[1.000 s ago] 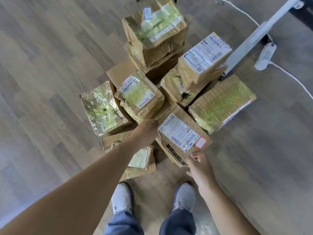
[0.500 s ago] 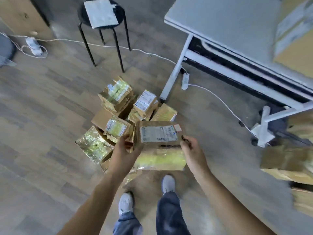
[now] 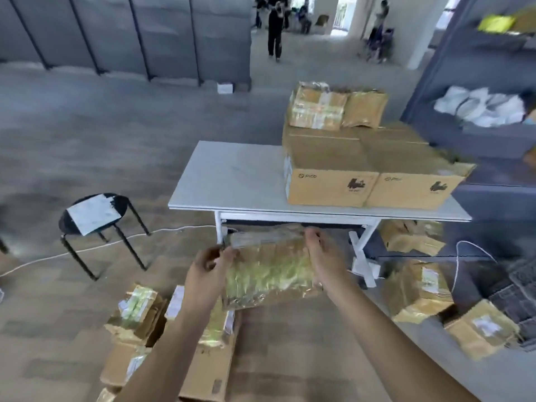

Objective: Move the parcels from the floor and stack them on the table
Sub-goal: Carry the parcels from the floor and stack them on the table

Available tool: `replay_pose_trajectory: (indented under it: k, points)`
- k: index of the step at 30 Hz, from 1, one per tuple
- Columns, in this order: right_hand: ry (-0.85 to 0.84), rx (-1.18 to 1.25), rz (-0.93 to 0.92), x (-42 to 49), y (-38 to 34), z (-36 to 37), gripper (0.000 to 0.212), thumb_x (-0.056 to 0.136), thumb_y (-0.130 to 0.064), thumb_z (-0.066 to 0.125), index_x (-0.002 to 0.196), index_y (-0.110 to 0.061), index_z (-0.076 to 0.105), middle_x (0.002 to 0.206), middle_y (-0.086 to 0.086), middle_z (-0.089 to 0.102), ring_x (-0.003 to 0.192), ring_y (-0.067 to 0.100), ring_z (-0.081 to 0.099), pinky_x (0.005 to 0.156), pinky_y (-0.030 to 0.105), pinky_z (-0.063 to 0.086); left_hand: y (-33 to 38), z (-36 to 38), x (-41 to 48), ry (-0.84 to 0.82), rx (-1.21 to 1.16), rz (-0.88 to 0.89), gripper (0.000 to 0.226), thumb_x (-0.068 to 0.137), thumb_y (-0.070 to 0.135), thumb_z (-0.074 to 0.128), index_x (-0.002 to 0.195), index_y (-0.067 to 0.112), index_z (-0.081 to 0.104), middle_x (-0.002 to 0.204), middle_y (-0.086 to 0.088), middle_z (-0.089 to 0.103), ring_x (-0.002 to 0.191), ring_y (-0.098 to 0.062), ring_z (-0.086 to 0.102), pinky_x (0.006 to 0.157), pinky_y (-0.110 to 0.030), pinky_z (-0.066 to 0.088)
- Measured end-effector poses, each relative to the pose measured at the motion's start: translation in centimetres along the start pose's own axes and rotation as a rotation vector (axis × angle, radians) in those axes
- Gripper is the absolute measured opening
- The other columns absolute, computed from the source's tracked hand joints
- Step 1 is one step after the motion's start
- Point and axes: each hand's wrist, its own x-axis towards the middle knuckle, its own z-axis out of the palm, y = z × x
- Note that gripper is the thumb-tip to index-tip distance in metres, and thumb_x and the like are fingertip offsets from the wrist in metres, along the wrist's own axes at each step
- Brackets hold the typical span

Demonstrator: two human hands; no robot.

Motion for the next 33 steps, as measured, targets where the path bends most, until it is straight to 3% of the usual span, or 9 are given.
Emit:
replay_pose_trajectory:
  k: [3, 6, 9, 13, 17, 21, 27, 30, 33]
  points:
    - [0.077, 0.124, -0.014, 3.2, -0.7, -6.2, 0.008, 0.093, -0.035, 0.058, 0.099, -0.036, 0.053, 0.086, -0.016, 0.059, 0.078, 0.0, 0.055, 0.065, 0.021, 0.04, 3.9, 5.5, 0.4, -0.116, -0.266, -0.048, 0.028, 0.083, 0.051, 0.063, 0.096, 0.027, 0.066, 0.101, 0.0, 0.073, 0.094, -0.019, 0.069, 0.076, -0.039, 0.051]
    - [0.099, 0.162, -0.131, 5.9, -0.9, -13.1, 0.029, 0.089, -0.016, 0.061, 0.088, -0.045, 0.056, 0.088, -0.023, 0.059, 0.081, -0.005, 0.056, 0.066, 0.011, 0.04, 6.8, 11.6, 1.4, -0.162, -0.418, -0.066, 0.023, 0.09, 0.029, 0.063, 0.107, 0.014, 0.061, 0.107, -0.009, 0.067, 0.1, -0.026, 0.065, 0.073, -0.037, 0.048]
    - [0.116, 0.193, -0.22, 8.4, -0.3, -19.5, 0.041, 0.086, -0.002, 0.061, 0.107, -0.038, 0.057, 0.105, -0.022, 0.059, 0.093, -0.012, 0.055, 0.075, 0.003, 0.039, 9.7, 18.3, 1.9, -0.25, -0.403, -0.05, 0.015, 0.088, 0.027, 0.065, 0.095, 0.014, 0.063, 0.078, -0.003, 0.068, 0.066, -0.016, 0.064, 0.055, -0.023, 0.049]
    - [0.113, 0.216, -0.245, 12.1, 0.9, -27.1, 0.043, 0.086, -0.001, 0.064, 0.108, -0.037, 0.054, 0.103, -0.016, 0.058, 0.094, -0.003, 0.055, 0.078, 0.01, 0.04, 13.1, 25.5, 2.1, -0.417, -0.385, -0.055, 0.036, 0.084, 0.03, 0.066, 0.116, 0.017, 0.062, 0.102, -0.008, 0.072, 0.077, -0.02, 0.07, 0.052, -0.024, 0.052]
    - [0.08, 0.191, -0.258, 15.4, 2.0, -32.4, 0.042, 0.083, 0.002, 0.064, 0.115, -0.025, 0.054, 0.103, -0.008, 0.06, 0.096, 0.006, 0.058, 0.083, 0.016, 0.044, 16.0, 30.5, 2.6, -0.496, -0.312, -0.001, 0.06, 0.066, 0.04, 0.075, 0.123, 0.029, 0.056, 0.113, -0.001, 0.071, 0.095, -0.018, 0.07, 0.065, -0.029, 0.055]
    - [0.043, 0.105, -0.221, 19.6, 2.8, -35.5, 0.049, 0.081, 0.006, 0.056, 0.106, -0.036, 0.05, 0.105, 0.002, 0.064, 0.101, 0.014, 0.06, 0.091, 0.029, 0.046, 17.6, 35.1, 5.4, -0.559, -0.152, 0.11, 0.084, 0.065, 0.032, 0.085, 0.138, 0.024, 0.044, 0.124, -0.001, 0.065, 0.11, -0.018, 0.064, 0.088, -0.035, 0.05]
    - [0.061, -0.134, -0.175, 27.6, 4.1, -38.8, 0.029, 0.084, -0.004, 0.06, 0.096, -0.028, 0.05, 0.098, -0.002, 0.065, 0.098, 0.018, 0.063, 0.086, 0.04, 0.053, 18.8, 41.5, 12.2, -0.538, -0.126, 0.235, 0.128, 0.045, 0.022, 0.095, 0.148, 0.039, 0.022, 0.13, 0.011, 0.059, 0.116, -0.01, 0.058, 0.098, -0.041, 0.047]
    - [0.109, -0.108, -0.203, 32.6, 3.5, -40.0, 0.03, 0.085, -0.003, 0.064, 0.098, -0.025, 0.05, 0.097, 0.012, 0.066, 0.095, 0.026, 0.064, 0.082, 0.042, 0.053, 19.6, 45.5, 16.3, -0.56, -0.127, 0.295, 0.124, 0.039, 0.031, 0.095, 0.141, 0.05, 0.027, 0.116, 0.026, 0.061, 0.105, 0.005, 0.06, 0.081, -0.027, 0.055]
    - [0.163, -0.082, -0.184, 38.0, 2.8, -41.5, 0.052, 0.087, -0.008, 0.068, 0.132, -0.019, 0.043, 0.091, -0.012, 0.066, 0.087, 0.0, 0.066, 0.084, 0.034, 0.056, 20.9, 49.0, 20.4, -0.556, -0.091, 0.332, 0.118, 0.036, 0.044, 0.093, 0.135, 0.054, 0.03, 0.111, 0.028, 0.063, 0.101, 0.008, 0.06, 0.076, -0.02, 0.053]
